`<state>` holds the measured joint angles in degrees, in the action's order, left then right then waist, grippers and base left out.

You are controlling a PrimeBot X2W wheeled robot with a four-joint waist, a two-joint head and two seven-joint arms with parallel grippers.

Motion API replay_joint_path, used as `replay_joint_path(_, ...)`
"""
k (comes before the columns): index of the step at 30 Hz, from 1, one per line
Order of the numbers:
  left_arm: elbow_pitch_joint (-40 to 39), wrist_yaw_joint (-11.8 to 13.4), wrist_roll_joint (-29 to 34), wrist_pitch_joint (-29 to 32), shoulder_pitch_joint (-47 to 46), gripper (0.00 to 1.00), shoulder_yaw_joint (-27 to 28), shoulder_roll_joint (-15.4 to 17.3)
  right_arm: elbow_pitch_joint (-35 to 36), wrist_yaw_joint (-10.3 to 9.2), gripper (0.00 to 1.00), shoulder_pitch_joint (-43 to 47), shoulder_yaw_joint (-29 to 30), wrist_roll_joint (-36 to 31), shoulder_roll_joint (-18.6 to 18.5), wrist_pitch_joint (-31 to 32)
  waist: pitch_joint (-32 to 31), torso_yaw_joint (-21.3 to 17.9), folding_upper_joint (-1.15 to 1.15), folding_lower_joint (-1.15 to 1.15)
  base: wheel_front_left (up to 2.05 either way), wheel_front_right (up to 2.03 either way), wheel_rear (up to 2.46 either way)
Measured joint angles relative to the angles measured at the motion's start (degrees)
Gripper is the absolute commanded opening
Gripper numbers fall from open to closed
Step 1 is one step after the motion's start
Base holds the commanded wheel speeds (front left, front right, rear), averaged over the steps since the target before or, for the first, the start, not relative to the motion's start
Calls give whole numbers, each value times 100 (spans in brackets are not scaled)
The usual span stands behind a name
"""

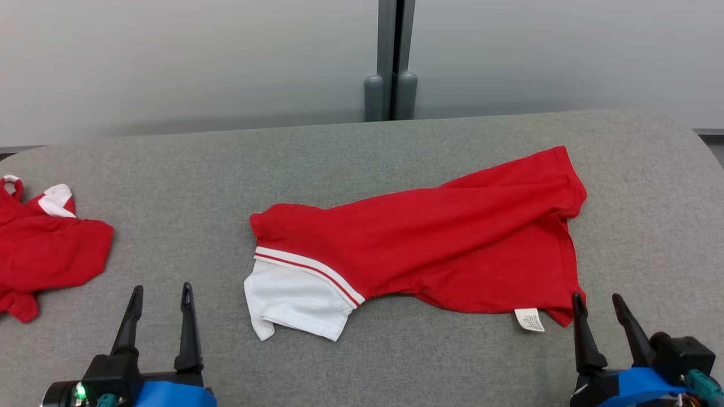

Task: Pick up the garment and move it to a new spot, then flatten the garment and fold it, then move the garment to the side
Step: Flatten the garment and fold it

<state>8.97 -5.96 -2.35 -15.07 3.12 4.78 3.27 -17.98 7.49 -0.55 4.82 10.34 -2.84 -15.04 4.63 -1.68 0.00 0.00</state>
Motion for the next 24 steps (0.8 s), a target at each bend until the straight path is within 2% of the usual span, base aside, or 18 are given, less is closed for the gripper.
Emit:
replay_joint_path(4,309,-66,-9,-1,-298,100,-215,54,-294,0,100,-353,171,-208,0,0,147,-110,0,0,0,0,0)
replay_joint_path(10,1205,-115,-137,0,-729,100,-601,180,-933,0,100,-735,242,-419,0,0,378,-239,1,0,0,0,0)
replay_joint_path(17,2069,-125,-495,1,-1176,100,-966,374,-1568,0,100,-1170,127,-415,2,0,675,-358,2,1,0,0,0)
replay_joint_path(24,2631,-147,-789,0,-1401,100,-1429,446,-1850,0,100,-1349,-7,-291,2,0,798,-415,2,0,0,0,0)
